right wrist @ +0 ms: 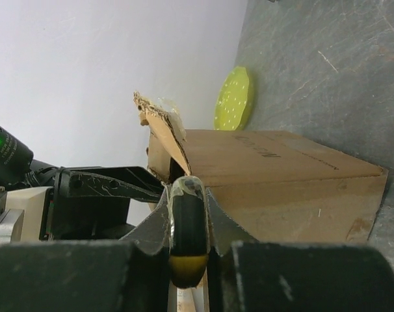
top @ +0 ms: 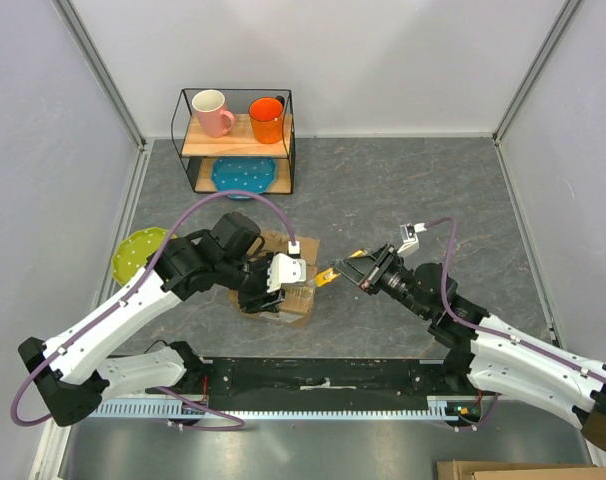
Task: Unpack the express box
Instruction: Cut the express box at the center of the board.
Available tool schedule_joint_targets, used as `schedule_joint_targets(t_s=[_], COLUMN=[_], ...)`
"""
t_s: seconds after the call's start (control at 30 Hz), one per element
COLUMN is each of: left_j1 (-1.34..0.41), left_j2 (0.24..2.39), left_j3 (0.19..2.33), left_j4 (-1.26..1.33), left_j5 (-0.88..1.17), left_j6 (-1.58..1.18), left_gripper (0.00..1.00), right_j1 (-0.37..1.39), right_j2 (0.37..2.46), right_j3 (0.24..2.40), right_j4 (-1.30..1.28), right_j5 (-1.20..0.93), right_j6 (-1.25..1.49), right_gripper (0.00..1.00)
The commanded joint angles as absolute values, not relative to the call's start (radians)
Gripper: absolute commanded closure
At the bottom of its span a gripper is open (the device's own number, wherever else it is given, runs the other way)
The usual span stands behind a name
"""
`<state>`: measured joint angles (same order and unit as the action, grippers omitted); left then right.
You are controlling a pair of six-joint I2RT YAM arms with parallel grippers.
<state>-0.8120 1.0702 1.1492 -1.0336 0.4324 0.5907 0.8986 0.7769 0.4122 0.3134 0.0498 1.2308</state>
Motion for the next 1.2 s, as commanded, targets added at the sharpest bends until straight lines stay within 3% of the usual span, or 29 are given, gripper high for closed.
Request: schedule_joint_targets(t_s=[0.0, 0.37, 0.73, 0.87, 1.17], left_j1=[-0.709, -0.690, -0.680, -0.678, -0.681], left_j2=[1.101, 1.098, 1.089, 1.091, 1.210], left_j3=[1.097, 1.074, 1.055, 1.098, 1.304], left_j4=[-0.937, -0.940, -0.953, -0.985, -1.221], left_j5=[-0.023, -0.035, -0.012, 0.052, 0.231], left_j6=[0.528, 0.528, 0.531, 0.543, 0.641], left_gripper=[0.98, 0.98, 0.98, 0.98, 0.98], right_j1=[0.937, 0.936, 0.931, 0.931, 0.931], right_j2=[0.715, 0.594, 0.558, 0.594, 0.899], right_j3=[0.380, 0.337, 0.319, 0.298, 0.311], right_j4=[-0.040, -0.138, -0.046, 0.096, 0.437], right_j5=[-0.256, -0.258, -0.268, -0.273, -0.402], right_j6=[1.172, 1.192, 1.209, 1.197, 1.128], right_gripper=[1.00, 1.00, 1.00, 1.00, 1.00])
